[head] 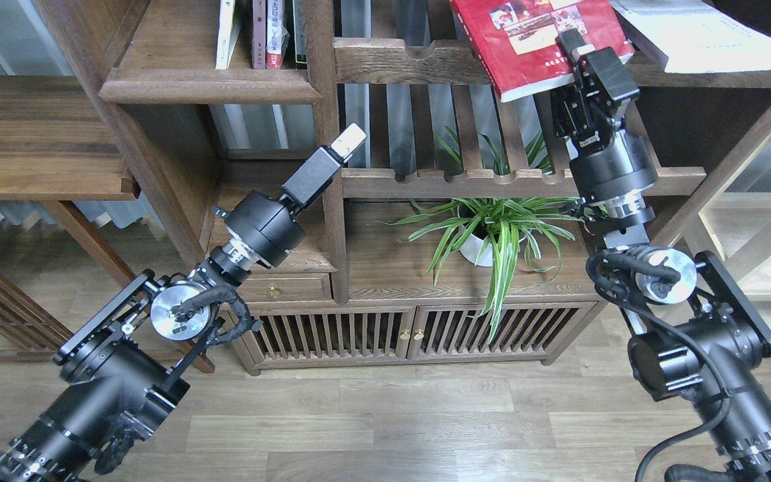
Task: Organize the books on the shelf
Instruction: 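Pull the red book out and bring the left gripper to its edge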
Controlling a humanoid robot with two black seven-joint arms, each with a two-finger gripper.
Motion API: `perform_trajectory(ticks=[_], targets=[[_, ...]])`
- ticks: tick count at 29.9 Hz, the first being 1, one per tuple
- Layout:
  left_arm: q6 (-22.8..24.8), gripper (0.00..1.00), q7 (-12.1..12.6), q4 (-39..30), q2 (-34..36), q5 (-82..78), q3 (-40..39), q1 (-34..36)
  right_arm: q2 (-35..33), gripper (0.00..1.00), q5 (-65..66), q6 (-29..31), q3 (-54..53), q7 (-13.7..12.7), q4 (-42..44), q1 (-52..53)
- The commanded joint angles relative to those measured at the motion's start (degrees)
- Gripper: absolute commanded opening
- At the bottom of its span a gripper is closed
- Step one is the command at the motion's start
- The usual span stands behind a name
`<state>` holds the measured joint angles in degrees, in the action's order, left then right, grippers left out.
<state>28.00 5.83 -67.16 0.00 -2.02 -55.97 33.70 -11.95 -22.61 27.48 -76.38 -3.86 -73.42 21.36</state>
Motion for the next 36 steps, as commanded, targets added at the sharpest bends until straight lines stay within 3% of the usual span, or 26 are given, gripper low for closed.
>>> perform_trajectory(ticks=[1,4,9,19,28,36], targets=[[0.0,0.98,0.32,0.1,0.0,0.09,0.07,2.07,0.09,0.03,-0.15,0.52,0.09,0.08,-0.76,-0.26],[0.0,0.98,0.84,0.1,0.0,0.18,0.07,4.35,2.01,0.03,-0.15,0.52,0.1,0.08,-0.93,-0.26],[0.0,0.97,7.34,-0.51,0.0,6.84,-0.02,7.43,3.86,0.03,-0.15,0.52,0.27,-0.01,-1.2,-0.44],[0.0,0.96,8.14,0.63,0.0,9.49,-3.35,13.41,9.57,0.03,-0.51,0.52,0.27,-0.01,-1.37,0.0],[-5.93,0.95,11.92,3.09,0.0,12.39,-4.24,17.36,11.95,0.03,-0.51,0.52,0.8,-0.01,-1.37,0.0],[-10.33,0.94,12.27,4.75,0.0,12.39,-3.71,20.53,11.95,0.03,-0.51,0.52,1.15,-0.01,-1.37,-0.09]])
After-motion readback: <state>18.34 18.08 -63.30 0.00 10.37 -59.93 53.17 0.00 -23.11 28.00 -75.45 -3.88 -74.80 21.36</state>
